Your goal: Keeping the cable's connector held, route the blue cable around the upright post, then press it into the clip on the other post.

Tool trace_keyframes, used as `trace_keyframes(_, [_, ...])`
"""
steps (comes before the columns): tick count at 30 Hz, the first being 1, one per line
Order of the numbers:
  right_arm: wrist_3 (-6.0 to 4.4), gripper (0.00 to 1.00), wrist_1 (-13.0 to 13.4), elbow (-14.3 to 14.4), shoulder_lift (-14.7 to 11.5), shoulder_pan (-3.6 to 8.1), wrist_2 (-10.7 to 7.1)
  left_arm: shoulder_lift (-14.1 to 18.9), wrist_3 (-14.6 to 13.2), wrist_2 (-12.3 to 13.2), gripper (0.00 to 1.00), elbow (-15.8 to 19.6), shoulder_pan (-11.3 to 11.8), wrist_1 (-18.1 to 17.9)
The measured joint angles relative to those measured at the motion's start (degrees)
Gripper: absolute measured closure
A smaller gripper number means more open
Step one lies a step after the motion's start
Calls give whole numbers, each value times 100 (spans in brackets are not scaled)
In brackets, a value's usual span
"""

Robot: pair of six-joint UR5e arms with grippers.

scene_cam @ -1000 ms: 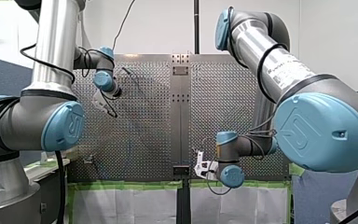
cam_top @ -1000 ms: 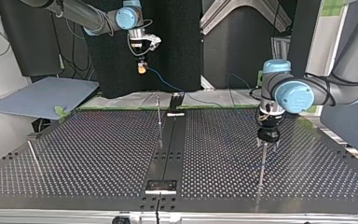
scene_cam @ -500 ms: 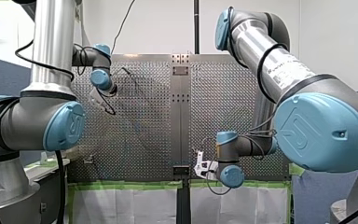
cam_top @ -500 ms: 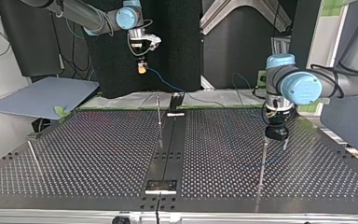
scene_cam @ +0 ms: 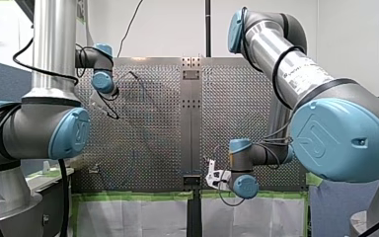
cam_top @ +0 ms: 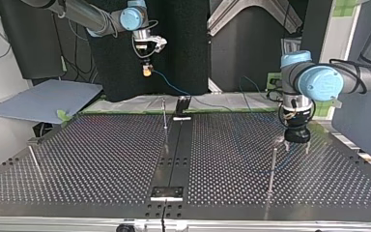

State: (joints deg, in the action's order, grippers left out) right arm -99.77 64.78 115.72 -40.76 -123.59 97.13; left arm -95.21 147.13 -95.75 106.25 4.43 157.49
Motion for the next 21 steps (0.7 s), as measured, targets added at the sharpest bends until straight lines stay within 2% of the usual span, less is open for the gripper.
trace_keyframes(6, [-1,100,1,0,0,1,0,105,-30,74,0,18,-12,2])
trace_keyframes(12, [-1,100,12,0,-1,2,0,211,-136,290,0,26,-84,88])
trace_keyframes(21, [-9,100,18,0,-1,5,0,379,-281,149,0,200,-118,171])
